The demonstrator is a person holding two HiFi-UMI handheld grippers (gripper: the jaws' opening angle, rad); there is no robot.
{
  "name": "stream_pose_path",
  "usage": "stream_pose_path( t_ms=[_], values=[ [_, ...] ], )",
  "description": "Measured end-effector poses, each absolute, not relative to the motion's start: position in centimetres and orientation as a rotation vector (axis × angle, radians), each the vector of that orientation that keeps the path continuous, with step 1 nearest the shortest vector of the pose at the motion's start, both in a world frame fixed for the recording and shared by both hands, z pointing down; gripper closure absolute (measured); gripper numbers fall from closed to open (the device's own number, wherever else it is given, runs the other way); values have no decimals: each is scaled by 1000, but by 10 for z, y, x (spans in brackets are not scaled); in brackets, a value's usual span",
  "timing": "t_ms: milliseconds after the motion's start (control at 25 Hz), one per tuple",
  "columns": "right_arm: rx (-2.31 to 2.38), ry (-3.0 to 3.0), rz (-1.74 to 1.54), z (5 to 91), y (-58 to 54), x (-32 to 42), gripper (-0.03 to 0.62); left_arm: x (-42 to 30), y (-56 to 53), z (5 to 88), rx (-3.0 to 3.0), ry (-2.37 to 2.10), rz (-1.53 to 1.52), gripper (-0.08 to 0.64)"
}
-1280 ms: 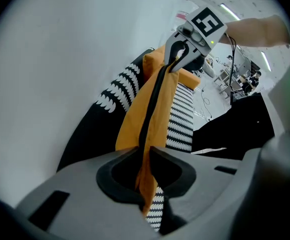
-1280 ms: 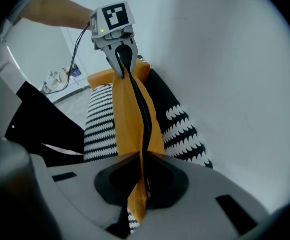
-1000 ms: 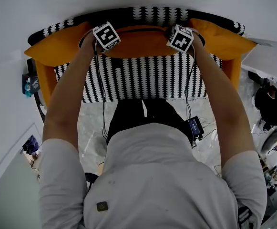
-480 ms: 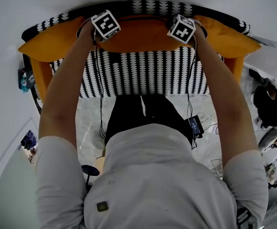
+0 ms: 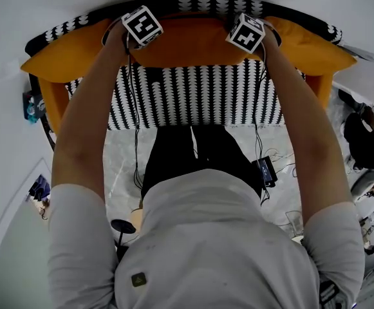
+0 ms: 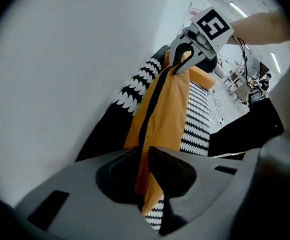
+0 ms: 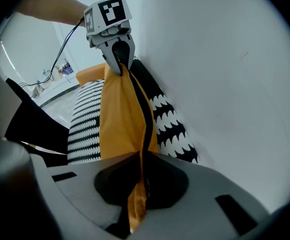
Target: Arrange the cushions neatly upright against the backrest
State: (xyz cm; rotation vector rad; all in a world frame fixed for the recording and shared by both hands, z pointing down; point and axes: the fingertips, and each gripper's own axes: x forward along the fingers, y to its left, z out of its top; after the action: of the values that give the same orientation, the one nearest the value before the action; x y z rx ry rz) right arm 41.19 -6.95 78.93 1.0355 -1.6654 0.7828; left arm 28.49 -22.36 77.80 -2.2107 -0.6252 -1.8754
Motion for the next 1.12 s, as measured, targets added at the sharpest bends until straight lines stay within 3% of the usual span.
stream_pose_path(
  t_ms=[440, 720, 1120],
  values=[
    [1073, -1609, 789, 805, -77, 420, 549, 285, -234, 793, -2169, -533, -1906, 440],
    [1121, -1578, 775, 800, -79, 426, 463, 283, -235, 790, -2183, -505, -1899, 405],
    [1192, -1606, 749, 766, -75, 418, 429, 290, -225, 758, -2271, -453, -1775, 377]
  ],
)
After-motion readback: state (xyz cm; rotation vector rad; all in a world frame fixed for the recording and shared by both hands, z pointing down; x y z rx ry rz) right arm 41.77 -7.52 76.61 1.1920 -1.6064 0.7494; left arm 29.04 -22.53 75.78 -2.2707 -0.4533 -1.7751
